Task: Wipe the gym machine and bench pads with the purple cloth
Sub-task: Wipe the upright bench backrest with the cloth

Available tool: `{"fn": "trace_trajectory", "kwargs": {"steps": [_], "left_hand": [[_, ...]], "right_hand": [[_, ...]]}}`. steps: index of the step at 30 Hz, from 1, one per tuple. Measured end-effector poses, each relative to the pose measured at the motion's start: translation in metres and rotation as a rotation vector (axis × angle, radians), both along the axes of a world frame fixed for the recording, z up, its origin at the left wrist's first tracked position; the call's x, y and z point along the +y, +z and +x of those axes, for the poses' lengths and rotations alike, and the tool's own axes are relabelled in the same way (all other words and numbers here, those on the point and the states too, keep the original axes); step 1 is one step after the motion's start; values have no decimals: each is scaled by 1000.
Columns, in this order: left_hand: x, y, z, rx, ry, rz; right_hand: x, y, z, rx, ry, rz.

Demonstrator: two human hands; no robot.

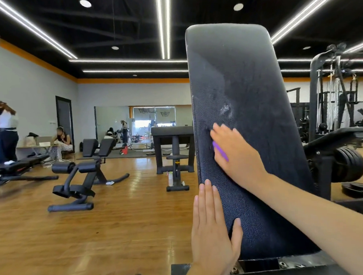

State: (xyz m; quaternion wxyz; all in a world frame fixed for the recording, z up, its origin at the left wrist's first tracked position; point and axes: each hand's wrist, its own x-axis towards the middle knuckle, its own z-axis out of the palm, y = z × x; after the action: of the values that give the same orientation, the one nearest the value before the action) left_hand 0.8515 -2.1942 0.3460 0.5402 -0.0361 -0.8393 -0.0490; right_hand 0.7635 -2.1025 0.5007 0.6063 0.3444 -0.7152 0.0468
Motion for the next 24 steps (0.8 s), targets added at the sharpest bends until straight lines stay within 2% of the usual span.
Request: {"fn": "trace_trajectory", "kwargs": {"steps": [2,4,10,13,15,17,20,22,24], "left_hand": [[0,0,0,-11,9,-20],[-2,-1,1,-7,3,-26],[0,-3,-2,20,-4,-18],[2,-2,-3,21,-10,-6],[2,-2,-2,13,-2,-4],[2,-2,-2,14,7,-9],[1,-3,1,8,30,-21],[0,-1,1,12,28,-27],[-1,3,2,30,19,-23]], "right_hand": [[-12,20,-3,-90,-15,-188],[-17,16,3,-152,21,-276],[20,-50,27,-57,106,-7],[31,-50,20,44,134,71],[28,-30,10,79,88,118],[17,7,-1,-8,50,-58],[3,46,-9,-293,71,-434],[-2,31,-2,-289,109,-447],[2,-5,14,-199,132,-352]]}}
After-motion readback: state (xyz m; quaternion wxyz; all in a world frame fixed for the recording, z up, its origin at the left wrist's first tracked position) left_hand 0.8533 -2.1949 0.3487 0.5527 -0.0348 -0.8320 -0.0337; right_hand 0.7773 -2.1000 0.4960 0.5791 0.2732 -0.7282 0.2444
